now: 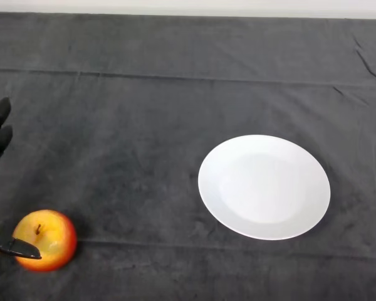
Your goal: Move the apple to the plate
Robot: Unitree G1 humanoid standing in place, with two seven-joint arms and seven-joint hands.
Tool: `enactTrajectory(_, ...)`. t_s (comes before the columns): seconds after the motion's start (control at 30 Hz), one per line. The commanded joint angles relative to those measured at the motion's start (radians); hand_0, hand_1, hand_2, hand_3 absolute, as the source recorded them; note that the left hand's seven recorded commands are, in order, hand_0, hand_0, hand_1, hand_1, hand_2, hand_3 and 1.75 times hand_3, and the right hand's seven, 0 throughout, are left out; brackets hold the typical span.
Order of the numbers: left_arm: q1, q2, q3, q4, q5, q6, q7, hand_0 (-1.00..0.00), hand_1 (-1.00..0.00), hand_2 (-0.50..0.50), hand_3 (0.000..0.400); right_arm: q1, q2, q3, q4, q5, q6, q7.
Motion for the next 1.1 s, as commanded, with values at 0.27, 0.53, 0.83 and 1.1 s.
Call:
enactTrajectory(0.27, -0.039, 0.016, -0.053, 0.180, 0.085, -0.108, -0.016, 0.00, 0.00, 0.00, 0.000, 0.008, -0.015, -0.0036, -0.038, 0.0090, 0.004, -0.0120)
enactTrajectory(0.53, -0.103, -0.004, -0.082, 0.331, 0.142, -0.172, -0.013, 0.00, 0.00, 0.00, 0.000, 0.008, -0.016, -0.0039, -0.038, 0.0094, 0.004, -0.0120)
enactTrajectory(0.83, -0.155, -0.038, -0.118, 0.439, 0.208, -0.226, 0.023, 0.00, 0.00, 0.00, 0.000, 0.008, -0.016, -0.0043, -0.036, 0.0099, 0.004, -0.0115)
enactTrajectory(1.1, -0.175, -0.060, -0.148, 0.500, 0.256, -0.274, 0.051, 0.00, 0.00, 0.00, 0.000, 0.007, -0.017, -0.0047, -0.035, 0.0102, 0.004, -0.0109)
